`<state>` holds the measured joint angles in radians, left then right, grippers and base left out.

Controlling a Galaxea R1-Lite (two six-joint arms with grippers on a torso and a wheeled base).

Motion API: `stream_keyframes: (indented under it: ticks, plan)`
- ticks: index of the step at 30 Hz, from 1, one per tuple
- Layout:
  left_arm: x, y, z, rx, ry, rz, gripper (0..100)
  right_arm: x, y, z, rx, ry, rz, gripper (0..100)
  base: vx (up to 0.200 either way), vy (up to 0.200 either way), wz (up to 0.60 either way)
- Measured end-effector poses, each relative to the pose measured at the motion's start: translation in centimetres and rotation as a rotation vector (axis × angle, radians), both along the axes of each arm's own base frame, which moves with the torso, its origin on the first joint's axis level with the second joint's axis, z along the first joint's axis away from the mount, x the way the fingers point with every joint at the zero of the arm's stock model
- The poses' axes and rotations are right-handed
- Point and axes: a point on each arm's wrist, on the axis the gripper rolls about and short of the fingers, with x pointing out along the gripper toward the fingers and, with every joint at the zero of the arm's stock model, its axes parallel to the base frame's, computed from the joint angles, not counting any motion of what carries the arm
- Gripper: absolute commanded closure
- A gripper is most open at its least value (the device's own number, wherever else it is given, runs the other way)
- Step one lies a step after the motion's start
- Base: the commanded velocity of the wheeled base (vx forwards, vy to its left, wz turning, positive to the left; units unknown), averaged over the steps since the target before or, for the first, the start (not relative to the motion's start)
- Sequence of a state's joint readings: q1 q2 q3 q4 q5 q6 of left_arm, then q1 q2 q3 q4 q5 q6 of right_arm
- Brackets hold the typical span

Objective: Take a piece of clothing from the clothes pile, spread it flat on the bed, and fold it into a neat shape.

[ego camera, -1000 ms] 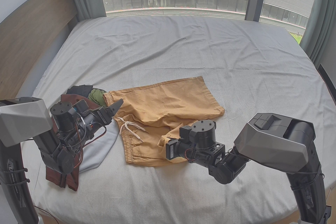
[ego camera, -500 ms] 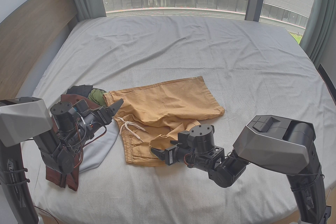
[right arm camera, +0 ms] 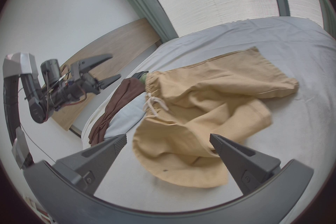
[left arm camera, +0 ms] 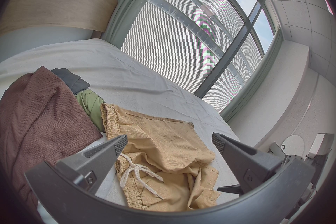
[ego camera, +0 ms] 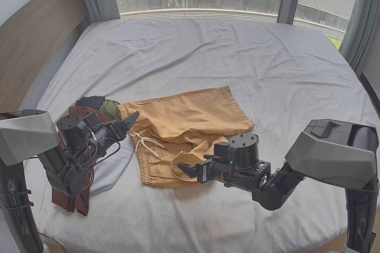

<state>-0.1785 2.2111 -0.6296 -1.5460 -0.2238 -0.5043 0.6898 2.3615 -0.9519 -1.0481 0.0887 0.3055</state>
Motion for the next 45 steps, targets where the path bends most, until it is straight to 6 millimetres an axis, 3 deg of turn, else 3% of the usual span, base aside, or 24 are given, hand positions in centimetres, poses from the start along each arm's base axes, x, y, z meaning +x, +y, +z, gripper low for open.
stream_keyframes:
  ticks: [9,12,18,23,32,45]
  plan:
    - [0.0,-0.1,0.0,0.0,-0.002,-0.002,0,1.3,-6.3,1.4,-0.003,0.033,-0.16,0,0.0,0.0,0.0]
    - [0.0,-0.1,0.0,0.0,-0.002,-0.004,0,2.0,-8.2,1.1,-0.015,0.045,-0.211,0,0.0,0.0,0.0]
    - [0.0,-0.2,0.0,0.0,-0.003,-0.005,0,3.1,-10.0,-0.6,-0.102,0.029,-0.216,0,0.0,0.0,0.0]
    - [0.0,-0.1,0.0,0.0,0.0,-0.003,0,4.1,-10.5,-2.5,-0.165,0.024,-0.194,0,0.0,0.0,0.0]
    - [0.0,-0.1,-0.1,-0.001,0.001,-0.002,0,6.4,-9.7,-4.3,-0.18,0.04,-0.193,0,0.0,0.0,0.0]
    - [0.0,0.0,-0.2,0.0,0.006,-0.001,0,9.1,-7.2,-4.0,-0.156,-0.003,-0.188,0,0.0,0.0,0.0]
